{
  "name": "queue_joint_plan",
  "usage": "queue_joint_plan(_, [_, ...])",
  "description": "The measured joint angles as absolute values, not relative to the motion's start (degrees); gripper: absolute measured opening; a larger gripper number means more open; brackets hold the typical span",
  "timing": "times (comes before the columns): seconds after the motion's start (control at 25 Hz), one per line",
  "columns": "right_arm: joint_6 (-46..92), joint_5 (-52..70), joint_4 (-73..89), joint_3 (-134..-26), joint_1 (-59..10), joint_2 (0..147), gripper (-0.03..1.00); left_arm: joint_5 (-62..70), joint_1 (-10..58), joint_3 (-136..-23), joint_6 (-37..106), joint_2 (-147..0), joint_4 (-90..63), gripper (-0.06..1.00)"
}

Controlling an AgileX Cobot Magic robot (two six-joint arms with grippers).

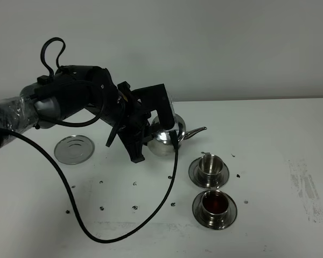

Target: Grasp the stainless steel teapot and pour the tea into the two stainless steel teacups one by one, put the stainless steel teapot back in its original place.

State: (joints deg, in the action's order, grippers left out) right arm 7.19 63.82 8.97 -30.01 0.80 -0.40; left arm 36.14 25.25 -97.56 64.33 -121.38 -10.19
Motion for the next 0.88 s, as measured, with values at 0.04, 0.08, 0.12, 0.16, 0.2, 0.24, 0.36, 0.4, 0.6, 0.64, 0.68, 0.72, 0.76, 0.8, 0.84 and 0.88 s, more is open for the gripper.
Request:
queue_joint_plan(0.04, [7.19,63.82,8.97,-30.01,0.80,-0.40,0.22,36.26,25.32,-97.56,65.46,-121.61,-9.57,0.24])
queue_joint_plan(0.08, [7.19,63.82,8.97,-30.01,0.80,-0.40,0.22,36.49,25.45,-97.56,66.97,-121.73,-9.11,0.24])
queue_joint_plan(0.12, [7.19,63.82,8.97,-30.01,0.80,-0.40,0.22,36.54,25.53,-97.56,68.74,-121.72,-8.95,0.24])
queue_joint_plan(0.16, [7.19,63.82,8.97,-30.01,0.80,-0.40,0.22,36.60,25.71,-97.56,70.32,-121.72,-8.81,0.24])
queue_joint_plan(0.2, [7.19,63.82,8.97,-30.01,0.80,-0.40,0.22,36.60,25.96,-97.56,72.29,-121.72,-8.68,0.24])
queue_joint_plan(0.24, [7.19,63.82,8.97,-30.01,0.80,-0.40,0.22,36.54,26.23,-97.56,74.23,-121.72,-8.61,0.24])
queue_joint_plan(0.36, [7.14,63.82,8.97,-30.01,0.80,-0.40,0.22,36.54,27.10,-97.56,78.44,-121.84,-8.39,0.24])
queue_joint_plan(0.4, [7.14,63.82,8.97,-30.01,0.80,-0.40,0.22,36.35,27.36,-97.56,79.28,-121.84,-8.14,0.24])
queue_joint_plan(0.6, [7.14,63.82,8.97,-30.01,0.80,-0.40,0.22,34.85,28.11,-97.56,80.24,-121.84,-4.57,0.24])
queue_joint_plan(0.64, [7.14,63.82,8.97,-30.01,0.80,-0.40,0.22,34.59,28.16,-97.56,80.23,-121.84,-3.79,0.24])
queue_joint_plan(0.68, [7.14,63.82,8.97,-30.01,0.80,-0.40,0.22,34.29,28.19,-97.56,80.23,-121.84,-3.13,0.24])
queue_joint_plan(0.72, [7.14,63.82,8.97,-30.01,0.80,-0.40,0.22,34.09,28.30,-97.56,80.23,-121.84,-2.12,0.24])
queue_joint_plan(0.76, [7.14,63.82,8.97,-30.01,0.80,-0.40,0.22,33.91,28.37,-97.56,80.23,-121.84,-1.18,0.24])
queue_joint_plan(0.8, [7.21,63.82,8.97,-30.01,0.80,-0.40,0.22,33.93,28.43,-97.56,80.23,-121.84,0.00,0.24])
queue_joint_plan(0.84, [7.21,63.82,8.97,-30.01,0.80,-0.40,0.22,33.89,28.50,-97.56,80.23,-121.84,0.34,0.24])
queue_joint_plan(0.88, [7.21,63.82,8.97,-30.01,0.80,-0.40,0.22,33.76,28.57,-97.56,80.23,-121.84,1.01,0.24])
